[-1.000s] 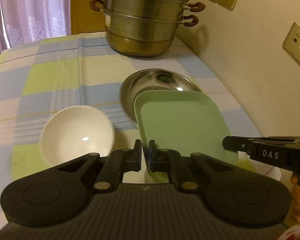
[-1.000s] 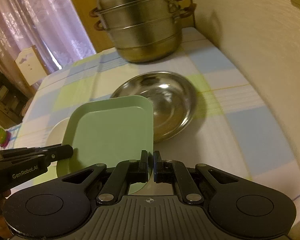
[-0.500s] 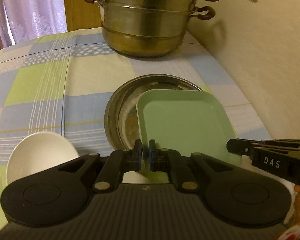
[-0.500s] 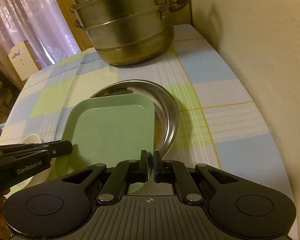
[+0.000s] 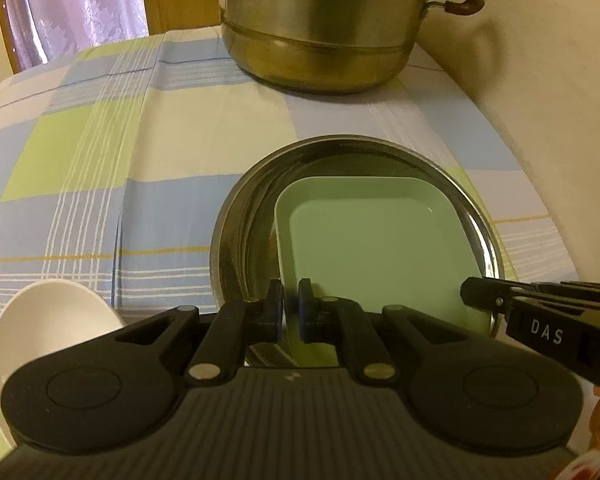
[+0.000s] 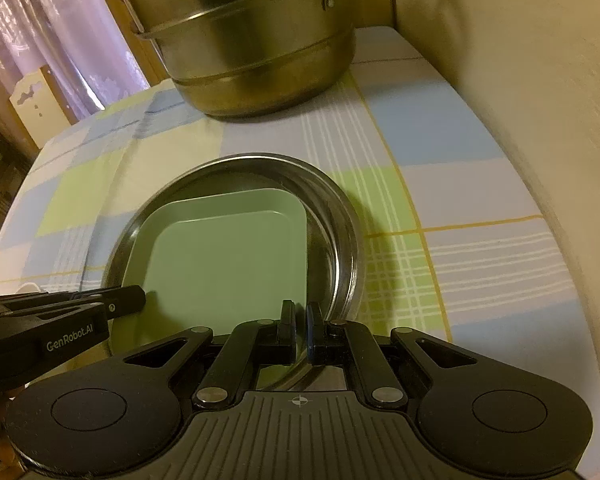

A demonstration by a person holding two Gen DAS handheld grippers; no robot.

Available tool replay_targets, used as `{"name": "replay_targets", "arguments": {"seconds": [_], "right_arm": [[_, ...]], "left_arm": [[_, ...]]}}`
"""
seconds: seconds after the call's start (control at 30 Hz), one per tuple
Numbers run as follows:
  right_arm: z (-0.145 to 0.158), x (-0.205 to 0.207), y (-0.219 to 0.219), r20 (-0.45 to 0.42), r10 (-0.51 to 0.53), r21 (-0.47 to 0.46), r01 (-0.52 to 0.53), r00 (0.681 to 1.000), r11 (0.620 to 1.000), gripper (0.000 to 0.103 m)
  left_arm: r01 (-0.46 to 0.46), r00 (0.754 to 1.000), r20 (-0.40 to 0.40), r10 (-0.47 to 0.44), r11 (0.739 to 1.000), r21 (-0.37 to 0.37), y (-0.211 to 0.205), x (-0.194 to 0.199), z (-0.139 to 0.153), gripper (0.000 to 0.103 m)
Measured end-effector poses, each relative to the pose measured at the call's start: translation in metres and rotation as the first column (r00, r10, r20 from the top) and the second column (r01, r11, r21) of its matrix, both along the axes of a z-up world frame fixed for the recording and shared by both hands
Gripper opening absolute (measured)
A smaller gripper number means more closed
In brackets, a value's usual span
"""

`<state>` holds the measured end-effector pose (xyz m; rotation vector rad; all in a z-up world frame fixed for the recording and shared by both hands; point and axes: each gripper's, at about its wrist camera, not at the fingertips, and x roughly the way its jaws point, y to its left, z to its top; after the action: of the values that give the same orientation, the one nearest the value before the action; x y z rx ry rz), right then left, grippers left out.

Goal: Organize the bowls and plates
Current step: 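Carry the green plate with both grippers and lower it into the steel plate, then open both grippers and lift away from the green plate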

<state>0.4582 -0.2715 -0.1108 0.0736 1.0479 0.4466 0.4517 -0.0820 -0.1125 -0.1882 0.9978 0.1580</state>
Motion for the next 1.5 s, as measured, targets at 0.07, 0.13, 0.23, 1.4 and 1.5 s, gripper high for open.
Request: {"name": "replay_targets", "arguments": {"seconds": [0.07,0.13,0.23,1.4,1.5], "right_arm": [[-0.002,0.002,0.0,-0.004,0.0,-0.001,0.0,1.0,1.0,0.005],[-0.003,0.003,0.0,-0.003,0.003,0.006,-0.003,1.0,1.0,0.005],[-0.004,0.004,0.0,0.017,-0.004,0.006,0.004,1.0,1.0,0.005],[0.072,-0.071,-0.054,0.103,-0.019,0.188,-0.001,0.995,0.982,0.043],[0.078,-0.087,-0.063,0.101,-0.027,0.215,0.005,0.995,0.977,0.045]], "left_arm": [[-0.005,1.0,-0.009,0.005,1.0,0.009,0.0,0.003,-0.002,0.006],[-0.009,1.0,-0.019,0.009,1.0,0.01,0.001,0.004,-0.004,0.007],[-0.016,0.999,-0.028,0.017,1.0,0.009,0.001,0.007,-0.005,0.007],[0.001,0.994,0.112,-0.007,0.998,0.056,-0.017,-0.112,0.092,0.018],[-0.006,0.994,0.109,0.001,0.999,0.046,-0.018,-0.132,0.098,0.02]]}}
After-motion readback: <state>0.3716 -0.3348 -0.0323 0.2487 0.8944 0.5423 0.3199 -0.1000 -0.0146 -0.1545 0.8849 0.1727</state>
